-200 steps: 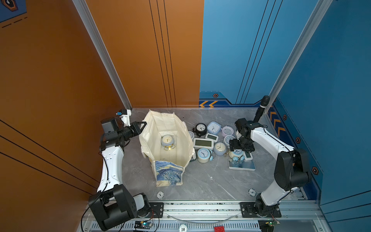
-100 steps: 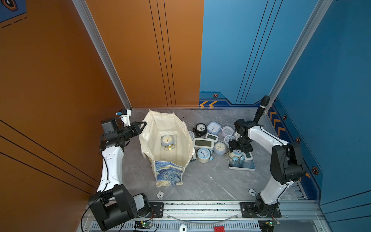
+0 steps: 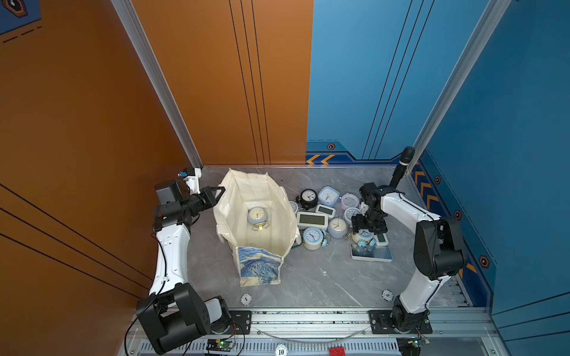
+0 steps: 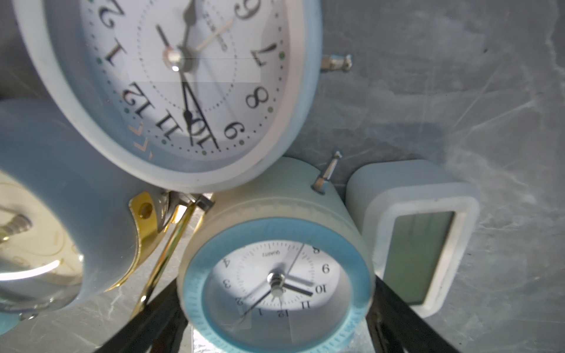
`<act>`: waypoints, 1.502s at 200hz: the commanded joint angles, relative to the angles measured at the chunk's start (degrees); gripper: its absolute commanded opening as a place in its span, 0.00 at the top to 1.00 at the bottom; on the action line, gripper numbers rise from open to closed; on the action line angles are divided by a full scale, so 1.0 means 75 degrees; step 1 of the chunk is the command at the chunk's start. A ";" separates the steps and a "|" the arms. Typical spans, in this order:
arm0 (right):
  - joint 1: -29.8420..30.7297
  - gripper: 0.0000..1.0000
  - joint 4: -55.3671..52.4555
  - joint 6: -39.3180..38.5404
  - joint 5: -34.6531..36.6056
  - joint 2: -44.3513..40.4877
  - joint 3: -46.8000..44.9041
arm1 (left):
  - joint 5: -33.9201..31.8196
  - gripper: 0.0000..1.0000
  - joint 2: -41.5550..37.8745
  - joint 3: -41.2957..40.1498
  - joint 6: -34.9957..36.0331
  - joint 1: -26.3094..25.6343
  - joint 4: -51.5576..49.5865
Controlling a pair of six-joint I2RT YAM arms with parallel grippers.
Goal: Put the alarm clock into the canvas bag
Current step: Pick up the alarm from the center of the board.
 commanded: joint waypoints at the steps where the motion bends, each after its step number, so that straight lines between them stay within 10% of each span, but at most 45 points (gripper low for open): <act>1: -0.0022 0.15 0.0244 -0.0098 -0.0197 -0.0008 0.0164 | 0.0075 1.00 -0.0227 -0.0070 0.0036 0.0105 0.0347; 148: 0.0141 0.24 -0.0467 -0.0005 -0.0174 -0.1651 0.1128 | 0.0072 1.00 -0.0237 -0.0070 0.0024 0.0111 0.0353; 300: 0.3327 0.32 0.0524 -0.0899 -0.0098 -0.2241 0.3644 | 0.0103 1.00 -0.0231 -0.0070 0.0001 0.0129 0.0363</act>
